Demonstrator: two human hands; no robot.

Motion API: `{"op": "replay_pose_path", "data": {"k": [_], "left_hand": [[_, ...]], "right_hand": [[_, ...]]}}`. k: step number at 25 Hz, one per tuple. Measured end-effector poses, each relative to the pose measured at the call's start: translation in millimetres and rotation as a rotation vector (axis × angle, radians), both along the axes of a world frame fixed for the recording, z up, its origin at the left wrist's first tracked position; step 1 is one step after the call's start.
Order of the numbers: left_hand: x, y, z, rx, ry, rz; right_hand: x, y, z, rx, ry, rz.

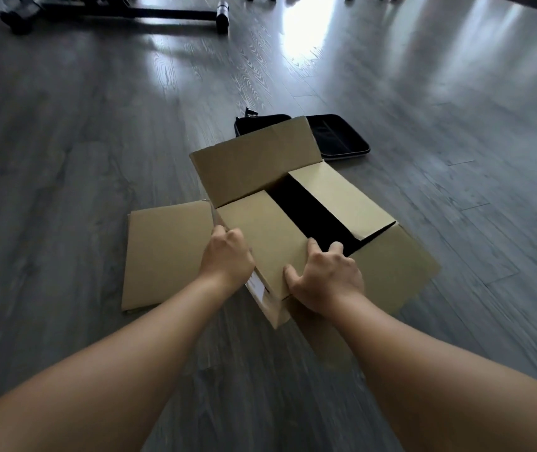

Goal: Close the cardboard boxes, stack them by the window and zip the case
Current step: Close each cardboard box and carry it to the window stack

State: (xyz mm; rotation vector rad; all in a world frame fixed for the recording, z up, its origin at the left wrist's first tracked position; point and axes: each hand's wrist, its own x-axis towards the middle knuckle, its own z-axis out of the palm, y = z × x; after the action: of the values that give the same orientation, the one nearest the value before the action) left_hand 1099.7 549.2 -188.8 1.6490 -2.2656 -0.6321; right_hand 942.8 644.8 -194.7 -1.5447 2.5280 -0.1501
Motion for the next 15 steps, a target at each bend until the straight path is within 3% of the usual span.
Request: {"op": "replay_pose_path", "data": {"k": [5, 10, 15], "left_hand": [[-2.0, -2.6, 2.5, 0.227, -0.029, -0.095], [7.9, -9.7, -1.0, 0.098, -0.022, -0.103], [-4.0, 8.7, -6.4, -0.133, -0.168, -0.292]], "right_hand": [[22.8, -3.8, 6.2, -0.03, -0.076, 0.12], [18.2, -4.0, 10.8, -0.14, -0.11, 0.15], [14.2, -1.9, -2.0, -0.048, -0.157, 0.169]]}}
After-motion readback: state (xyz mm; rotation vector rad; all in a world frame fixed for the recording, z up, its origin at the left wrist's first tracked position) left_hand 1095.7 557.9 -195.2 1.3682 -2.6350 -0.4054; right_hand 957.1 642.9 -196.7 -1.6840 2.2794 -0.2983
